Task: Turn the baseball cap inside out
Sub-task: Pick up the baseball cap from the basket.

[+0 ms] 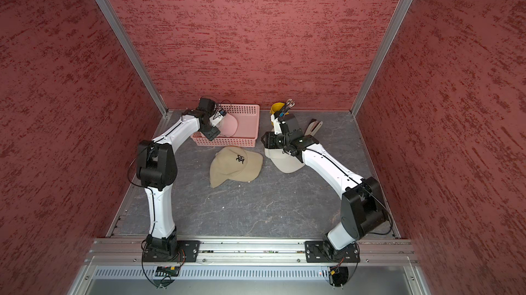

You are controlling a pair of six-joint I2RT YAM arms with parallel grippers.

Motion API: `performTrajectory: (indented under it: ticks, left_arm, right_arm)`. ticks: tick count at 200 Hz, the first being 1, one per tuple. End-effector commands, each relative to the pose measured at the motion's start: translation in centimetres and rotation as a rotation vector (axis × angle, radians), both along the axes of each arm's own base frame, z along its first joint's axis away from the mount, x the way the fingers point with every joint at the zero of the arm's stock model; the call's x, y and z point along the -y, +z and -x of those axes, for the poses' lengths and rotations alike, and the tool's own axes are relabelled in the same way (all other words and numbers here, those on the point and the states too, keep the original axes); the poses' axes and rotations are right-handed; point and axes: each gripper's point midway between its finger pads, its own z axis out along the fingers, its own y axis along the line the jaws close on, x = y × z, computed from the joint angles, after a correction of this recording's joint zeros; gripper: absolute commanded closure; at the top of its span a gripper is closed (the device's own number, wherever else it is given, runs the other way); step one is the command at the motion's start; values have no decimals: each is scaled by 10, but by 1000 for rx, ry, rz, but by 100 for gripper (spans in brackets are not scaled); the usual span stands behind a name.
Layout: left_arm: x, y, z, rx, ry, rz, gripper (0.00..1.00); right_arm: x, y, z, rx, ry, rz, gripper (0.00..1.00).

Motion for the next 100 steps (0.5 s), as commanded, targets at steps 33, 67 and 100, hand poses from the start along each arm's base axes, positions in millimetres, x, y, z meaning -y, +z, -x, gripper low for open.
performTrajectory:
  ticks: [33, 67, 100]
  left_arm:
    - [4, -3, -15, -5, -50, 3, 24]
    - [15, -3, -13, -51, -86, 17, 27]
    - [19, -11, -11, -103, -112, -2, 30]
  right_arm:
    - [-9, 7, -6, 2, 29, -42, 50]
    - [-10, 7, -9, -1, 31, -54, 50]
    - [-14, 6, -12, -6, 36, -69, 50]
